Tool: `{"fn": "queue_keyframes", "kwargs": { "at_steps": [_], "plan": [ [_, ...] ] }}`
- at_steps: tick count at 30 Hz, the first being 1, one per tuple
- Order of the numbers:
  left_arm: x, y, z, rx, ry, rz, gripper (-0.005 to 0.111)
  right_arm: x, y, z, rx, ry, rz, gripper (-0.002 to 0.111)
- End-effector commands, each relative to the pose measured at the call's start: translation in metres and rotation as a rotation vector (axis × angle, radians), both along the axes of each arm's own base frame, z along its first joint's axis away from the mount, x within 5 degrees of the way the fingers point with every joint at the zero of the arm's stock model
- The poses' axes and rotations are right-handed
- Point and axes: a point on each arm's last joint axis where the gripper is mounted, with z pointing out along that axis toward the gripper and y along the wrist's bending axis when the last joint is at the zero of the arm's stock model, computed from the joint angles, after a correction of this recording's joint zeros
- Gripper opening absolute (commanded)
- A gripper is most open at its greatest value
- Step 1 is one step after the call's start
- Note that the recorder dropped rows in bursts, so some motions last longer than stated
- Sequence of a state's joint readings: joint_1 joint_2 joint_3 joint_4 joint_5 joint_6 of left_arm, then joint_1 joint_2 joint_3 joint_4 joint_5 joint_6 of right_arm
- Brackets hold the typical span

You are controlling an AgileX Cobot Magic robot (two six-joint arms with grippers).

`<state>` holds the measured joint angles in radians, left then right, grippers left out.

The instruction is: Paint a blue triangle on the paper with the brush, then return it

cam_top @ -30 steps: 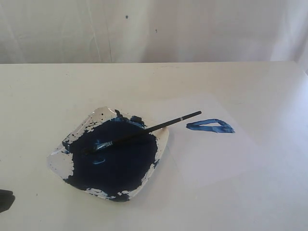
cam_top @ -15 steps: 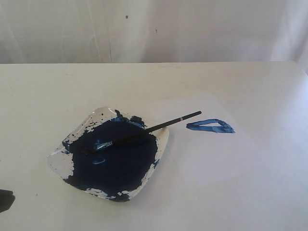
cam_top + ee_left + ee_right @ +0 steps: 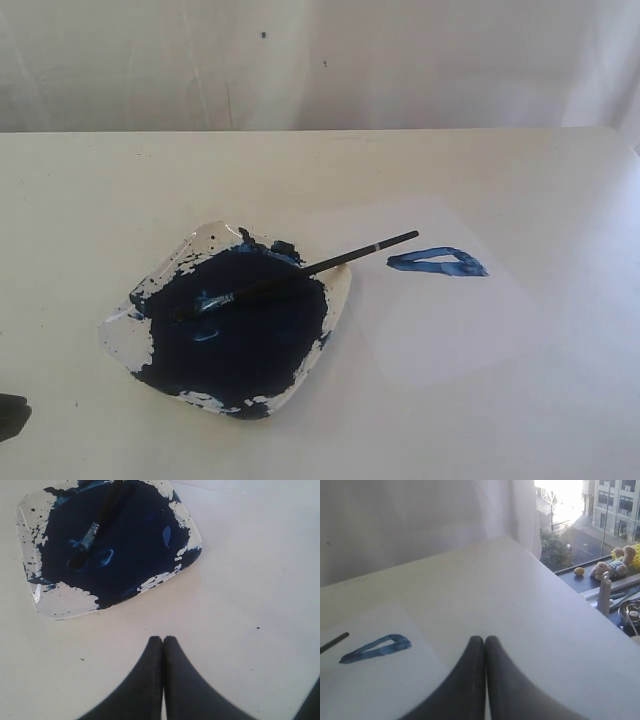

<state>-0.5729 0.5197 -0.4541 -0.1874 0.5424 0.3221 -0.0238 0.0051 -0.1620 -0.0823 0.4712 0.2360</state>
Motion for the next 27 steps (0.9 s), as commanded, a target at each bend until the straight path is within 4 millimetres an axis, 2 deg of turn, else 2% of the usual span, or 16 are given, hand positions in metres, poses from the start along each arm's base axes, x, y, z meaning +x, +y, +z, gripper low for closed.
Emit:
{"fn": "queue_keyframes", "kwargs": {
  "at_steps": [1, 3, 6, 11, 18, 22, 27],
  "plan": [
    [-0.001, 0.0, -0.002, -0.015, 0.014, 0.009, 0.0, 0.006, 0.0, -0.031, -0.018, 0.051, 0.011, 0.0],
    [-0.001, 0.0, -0.002, -0.015, 0.014, 0.009, 0.0, 0.008, 0.0, -0.046, -0.015, 0.078, 0.013, 0.0],
    [-0.001, 0.0, -0.002, -0.015, 0.014, 0.009, 0.0, 0.009, 0.0, -0.041, -0.035, 0.022, 0.017, 0.0],
    [-0.001, 0.0, -0.002, -0.015, 0.014, 0.009, 0.0, 0.009, -0.003, -0.042, -0.155, 0.043, 0.013, 0.0],
    [-0.001, 0.0, -0.002, -0.015, 0.014, 0.009, 0.0, 0.009, -0.004, -0.042, -0.22, 0.046, 0.021, 0.0],
    [-0.001, 0.0, -0.002, -0.015, 0.014, 0.009, 0.0, 0.009, -0.001, -0.042, -0.264, 0.04, 0.1, 0.0],
    [-0.001, 0.0, -0.002, -0.015, 0.014, 0.009, 0.0, 0.009, 0.005, -0.042, -0.225, 0.03, 0.195, 0.0]
  ]
}}
